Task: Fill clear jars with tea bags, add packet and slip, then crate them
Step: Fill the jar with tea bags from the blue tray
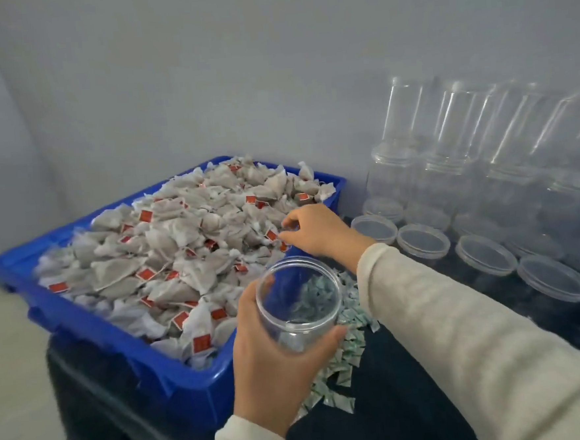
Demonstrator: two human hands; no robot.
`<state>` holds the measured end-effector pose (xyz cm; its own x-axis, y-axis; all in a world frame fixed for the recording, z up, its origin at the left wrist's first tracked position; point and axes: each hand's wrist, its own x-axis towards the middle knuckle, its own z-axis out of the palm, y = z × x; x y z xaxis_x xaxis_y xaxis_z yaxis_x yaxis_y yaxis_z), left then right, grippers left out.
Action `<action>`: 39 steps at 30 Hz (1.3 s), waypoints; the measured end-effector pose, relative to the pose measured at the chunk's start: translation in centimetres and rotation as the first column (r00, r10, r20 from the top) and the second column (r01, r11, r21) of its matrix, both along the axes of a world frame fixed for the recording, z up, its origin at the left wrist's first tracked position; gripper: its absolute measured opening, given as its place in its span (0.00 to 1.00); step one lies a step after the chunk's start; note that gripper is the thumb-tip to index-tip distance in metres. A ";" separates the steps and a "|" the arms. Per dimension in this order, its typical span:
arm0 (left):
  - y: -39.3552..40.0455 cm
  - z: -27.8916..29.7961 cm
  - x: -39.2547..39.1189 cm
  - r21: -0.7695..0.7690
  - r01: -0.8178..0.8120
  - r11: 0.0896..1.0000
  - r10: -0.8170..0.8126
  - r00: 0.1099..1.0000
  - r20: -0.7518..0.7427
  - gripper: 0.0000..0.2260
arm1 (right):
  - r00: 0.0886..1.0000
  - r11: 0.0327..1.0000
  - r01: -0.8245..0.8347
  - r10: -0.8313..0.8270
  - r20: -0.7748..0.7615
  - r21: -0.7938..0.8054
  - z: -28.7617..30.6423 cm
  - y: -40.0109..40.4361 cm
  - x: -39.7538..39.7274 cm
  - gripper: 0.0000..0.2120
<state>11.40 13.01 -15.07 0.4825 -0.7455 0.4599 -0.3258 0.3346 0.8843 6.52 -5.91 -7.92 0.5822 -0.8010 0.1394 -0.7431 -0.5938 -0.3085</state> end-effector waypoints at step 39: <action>-0.5 0.6 1.6 0.188 0.081 0.979 -0.074 0.996 -0.045 0.41 | 0.700 0.891 -0.330 0.009 0.714 0.313 6.4 4.7 -2.8 0.17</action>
